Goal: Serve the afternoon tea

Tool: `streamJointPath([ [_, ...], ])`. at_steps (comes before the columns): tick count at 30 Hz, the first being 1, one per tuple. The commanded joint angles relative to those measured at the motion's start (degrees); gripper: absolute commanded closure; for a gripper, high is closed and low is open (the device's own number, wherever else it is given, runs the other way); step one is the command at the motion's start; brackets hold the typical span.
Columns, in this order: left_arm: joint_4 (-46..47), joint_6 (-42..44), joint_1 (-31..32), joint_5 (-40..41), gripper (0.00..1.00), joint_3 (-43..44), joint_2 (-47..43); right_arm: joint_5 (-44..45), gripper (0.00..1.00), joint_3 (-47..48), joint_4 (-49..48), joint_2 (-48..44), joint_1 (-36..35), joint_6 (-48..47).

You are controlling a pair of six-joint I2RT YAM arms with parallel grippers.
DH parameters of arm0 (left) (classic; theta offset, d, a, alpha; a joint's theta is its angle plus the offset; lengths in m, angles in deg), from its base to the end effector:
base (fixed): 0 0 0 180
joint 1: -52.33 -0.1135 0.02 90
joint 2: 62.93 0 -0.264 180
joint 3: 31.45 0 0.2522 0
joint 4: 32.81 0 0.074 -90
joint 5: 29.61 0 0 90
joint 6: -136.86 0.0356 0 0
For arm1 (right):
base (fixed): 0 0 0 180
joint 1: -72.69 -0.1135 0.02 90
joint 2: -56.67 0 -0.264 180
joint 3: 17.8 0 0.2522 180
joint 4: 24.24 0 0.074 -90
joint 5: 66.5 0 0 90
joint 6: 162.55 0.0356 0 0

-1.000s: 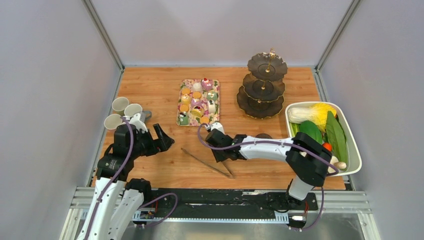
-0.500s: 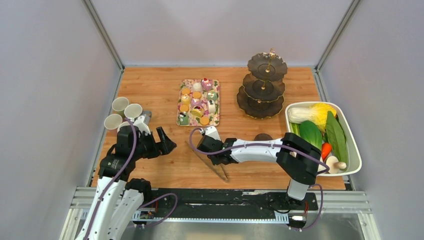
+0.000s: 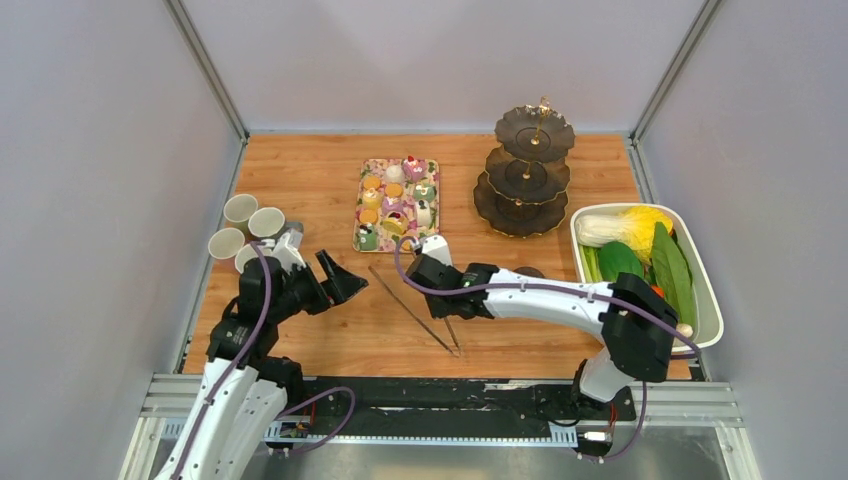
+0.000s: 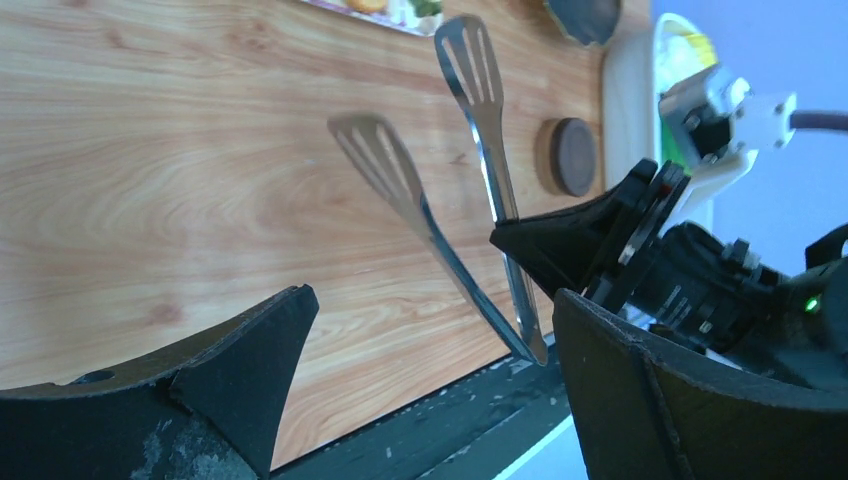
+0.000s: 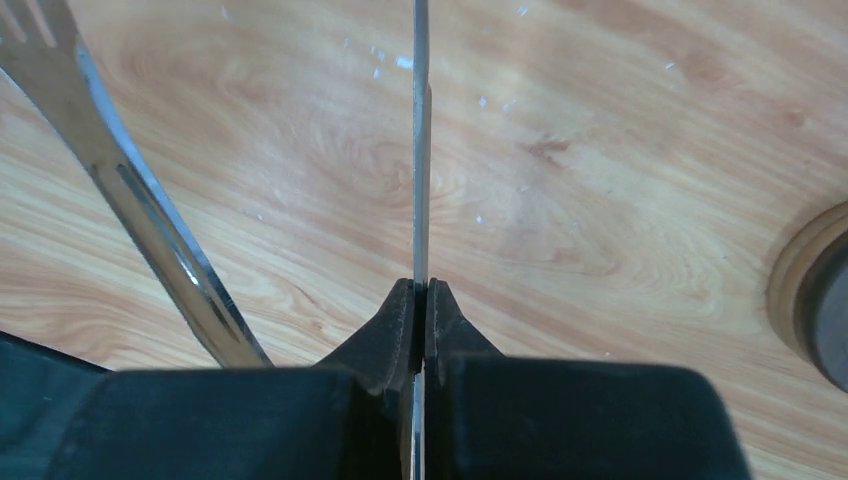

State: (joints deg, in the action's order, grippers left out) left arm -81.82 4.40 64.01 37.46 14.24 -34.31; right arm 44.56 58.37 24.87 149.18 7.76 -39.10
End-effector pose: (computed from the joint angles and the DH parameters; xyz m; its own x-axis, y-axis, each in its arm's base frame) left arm 0.1147 -0.0379 0.2575 -0.7266 -0.4847 -0.4869 0.0267 0.6883 -0.7249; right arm 0.1464 0.2827 0.2088 -0.7526 -0.3949 -0.5268 -0.4400 0.8969 -0.0437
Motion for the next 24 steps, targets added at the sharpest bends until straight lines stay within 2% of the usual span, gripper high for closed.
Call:
streamJointPath([
  [1, 14.0, -9.4, 2.6, -1.5, 0.0, -2.8, -2.8, 0.1, 1.0, 2.8, 1.1, -4.9, 4.3, 3.3],
  [5, 21.4, -14.9, 5.6, 0.7, 0.0, -4.9, -1.9, 0.1, 1.0, 5.1, 1.0, -6.2, 7.4, 3.0],
  [14, 30.2, -16.0, 14.9, 10.3, 0.0, -4.0, 6.3, -0.9, 1.0, 6.8, 0.1, -7.2, 8.0, 3.8],
  [24, 38.5, -18.7, 18.6, 13.5, 0.03, -5.1, 14.7, -4.0, 1.0, 2.9, -5.3, -10.9, 8.0, 6.9],
])
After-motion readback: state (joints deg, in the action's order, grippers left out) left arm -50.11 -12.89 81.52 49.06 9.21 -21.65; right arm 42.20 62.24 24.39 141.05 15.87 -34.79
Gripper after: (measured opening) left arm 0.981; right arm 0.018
